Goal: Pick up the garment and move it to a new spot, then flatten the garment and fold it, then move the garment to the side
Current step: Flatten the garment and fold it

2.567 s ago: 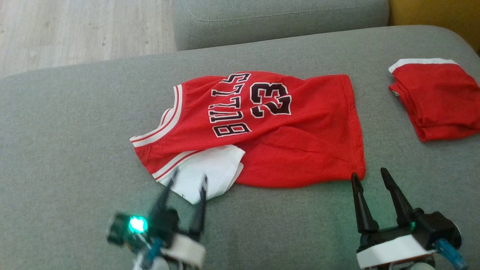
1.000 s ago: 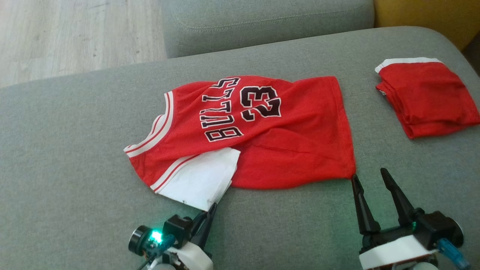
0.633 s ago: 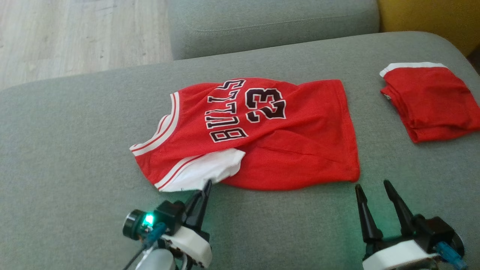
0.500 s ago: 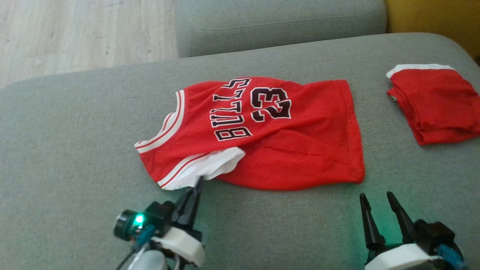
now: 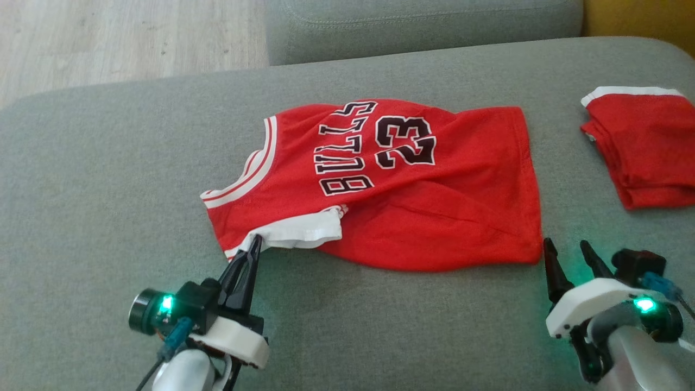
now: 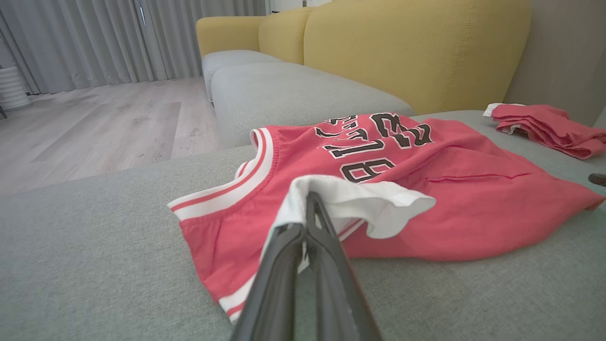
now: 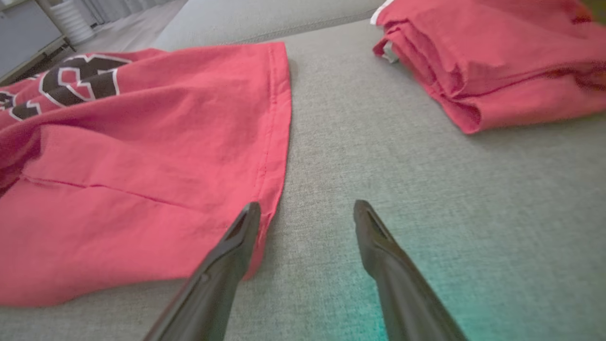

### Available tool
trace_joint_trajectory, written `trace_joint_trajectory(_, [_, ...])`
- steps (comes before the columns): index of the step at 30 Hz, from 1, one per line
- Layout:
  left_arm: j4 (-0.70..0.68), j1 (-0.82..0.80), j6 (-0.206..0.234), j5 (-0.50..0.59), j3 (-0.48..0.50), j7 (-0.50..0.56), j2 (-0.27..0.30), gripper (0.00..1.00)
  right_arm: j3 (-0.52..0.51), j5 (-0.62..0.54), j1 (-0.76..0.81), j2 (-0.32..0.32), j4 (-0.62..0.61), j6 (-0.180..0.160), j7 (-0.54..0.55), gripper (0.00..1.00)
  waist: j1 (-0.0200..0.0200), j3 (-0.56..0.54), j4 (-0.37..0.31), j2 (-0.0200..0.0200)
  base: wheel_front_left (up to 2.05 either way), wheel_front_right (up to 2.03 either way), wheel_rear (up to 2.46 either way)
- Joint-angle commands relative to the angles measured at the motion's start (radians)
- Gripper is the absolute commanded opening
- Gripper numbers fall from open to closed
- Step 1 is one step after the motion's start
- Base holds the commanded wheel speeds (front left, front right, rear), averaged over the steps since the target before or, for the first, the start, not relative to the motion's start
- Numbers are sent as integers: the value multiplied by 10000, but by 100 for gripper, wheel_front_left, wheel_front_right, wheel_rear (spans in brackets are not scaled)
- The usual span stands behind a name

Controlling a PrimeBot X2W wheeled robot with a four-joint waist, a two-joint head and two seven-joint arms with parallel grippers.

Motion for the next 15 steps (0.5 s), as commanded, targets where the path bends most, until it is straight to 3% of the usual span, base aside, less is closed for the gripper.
trace_joint_trajectory(1, [-380, -540, 60, 125, 376, -122, 168, 0, 205, -133, -481, -75, 29, 65, 58, 100, -1, 61, 56, 0, 0, 0, 0])
trace_joint_trajectory(14, [-491, -649, 19, 307, 330, -122, 80, 0, 600, -540, -1180, 182, 1609, 65, 97, 100, -1, 275, 466, 0, 0, 0, 0])
trace_joint_trajectory(15, [-486, -642, 17, 311, 338, -122, 84, 0, 660, -554, -1200, 200, 1715, 65, 129, 91, -1, 270, 489, 0, 0, 0, 0])
